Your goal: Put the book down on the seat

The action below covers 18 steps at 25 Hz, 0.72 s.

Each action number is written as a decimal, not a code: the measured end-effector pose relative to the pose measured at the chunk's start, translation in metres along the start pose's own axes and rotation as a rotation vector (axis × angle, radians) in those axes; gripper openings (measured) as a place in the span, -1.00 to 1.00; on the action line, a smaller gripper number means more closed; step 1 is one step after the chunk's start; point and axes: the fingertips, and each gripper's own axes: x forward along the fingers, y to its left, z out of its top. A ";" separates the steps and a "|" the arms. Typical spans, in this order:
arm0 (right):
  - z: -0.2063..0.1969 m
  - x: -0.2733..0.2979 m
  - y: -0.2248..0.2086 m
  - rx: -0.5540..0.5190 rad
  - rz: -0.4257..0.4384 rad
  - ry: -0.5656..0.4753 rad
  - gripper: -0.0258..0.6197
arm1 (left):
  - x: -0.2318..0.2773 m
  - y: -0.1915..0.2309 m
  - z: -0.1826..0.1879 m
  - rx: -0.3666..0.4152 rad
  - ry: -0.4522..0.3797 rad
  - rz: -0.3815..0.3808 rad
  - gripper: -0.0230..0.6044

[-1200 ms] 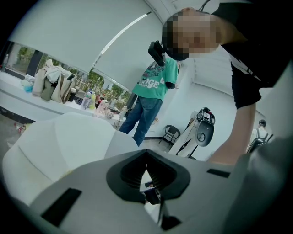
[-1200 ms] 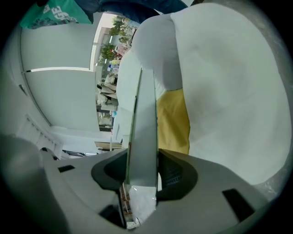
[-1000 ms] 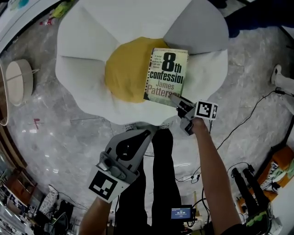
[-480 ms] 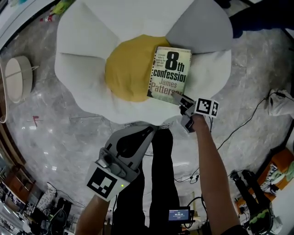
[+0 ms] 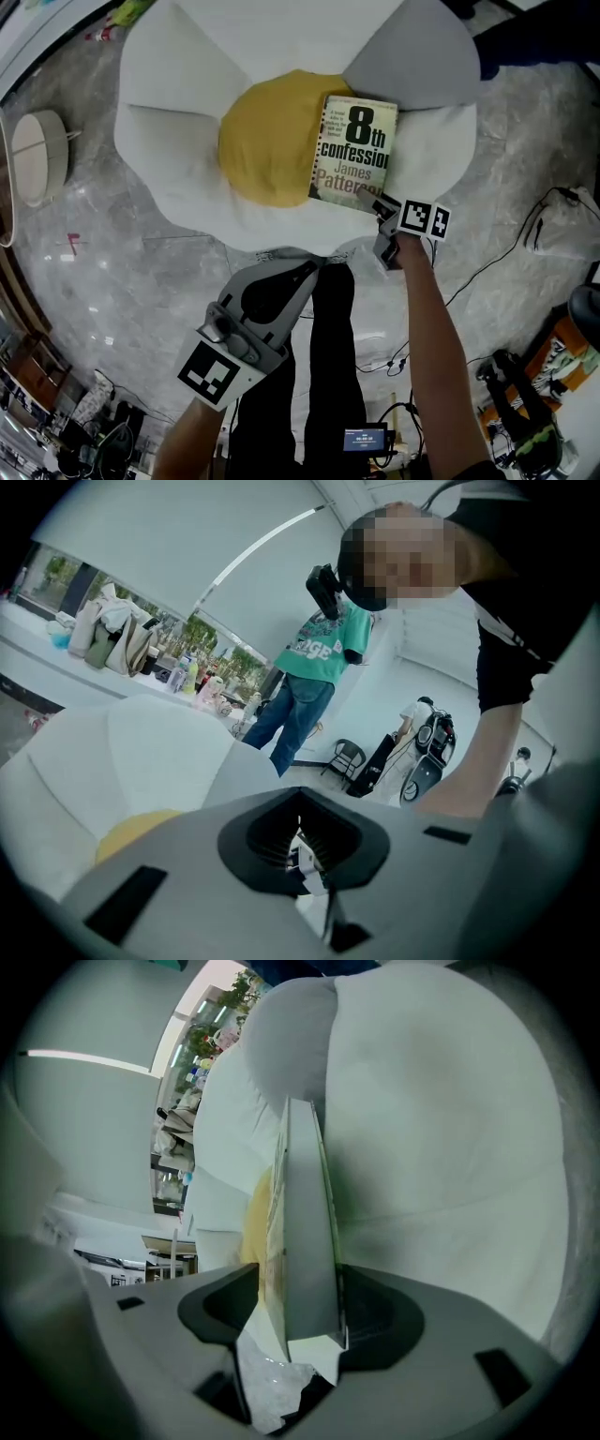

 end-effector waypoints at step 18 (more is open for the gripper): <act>0.004 -0.015 -0.016 -0.013 -0.087 0.004 -0.03 | 0.006 0.001 0.012 -0.007 -0.012 -0.007 -0.89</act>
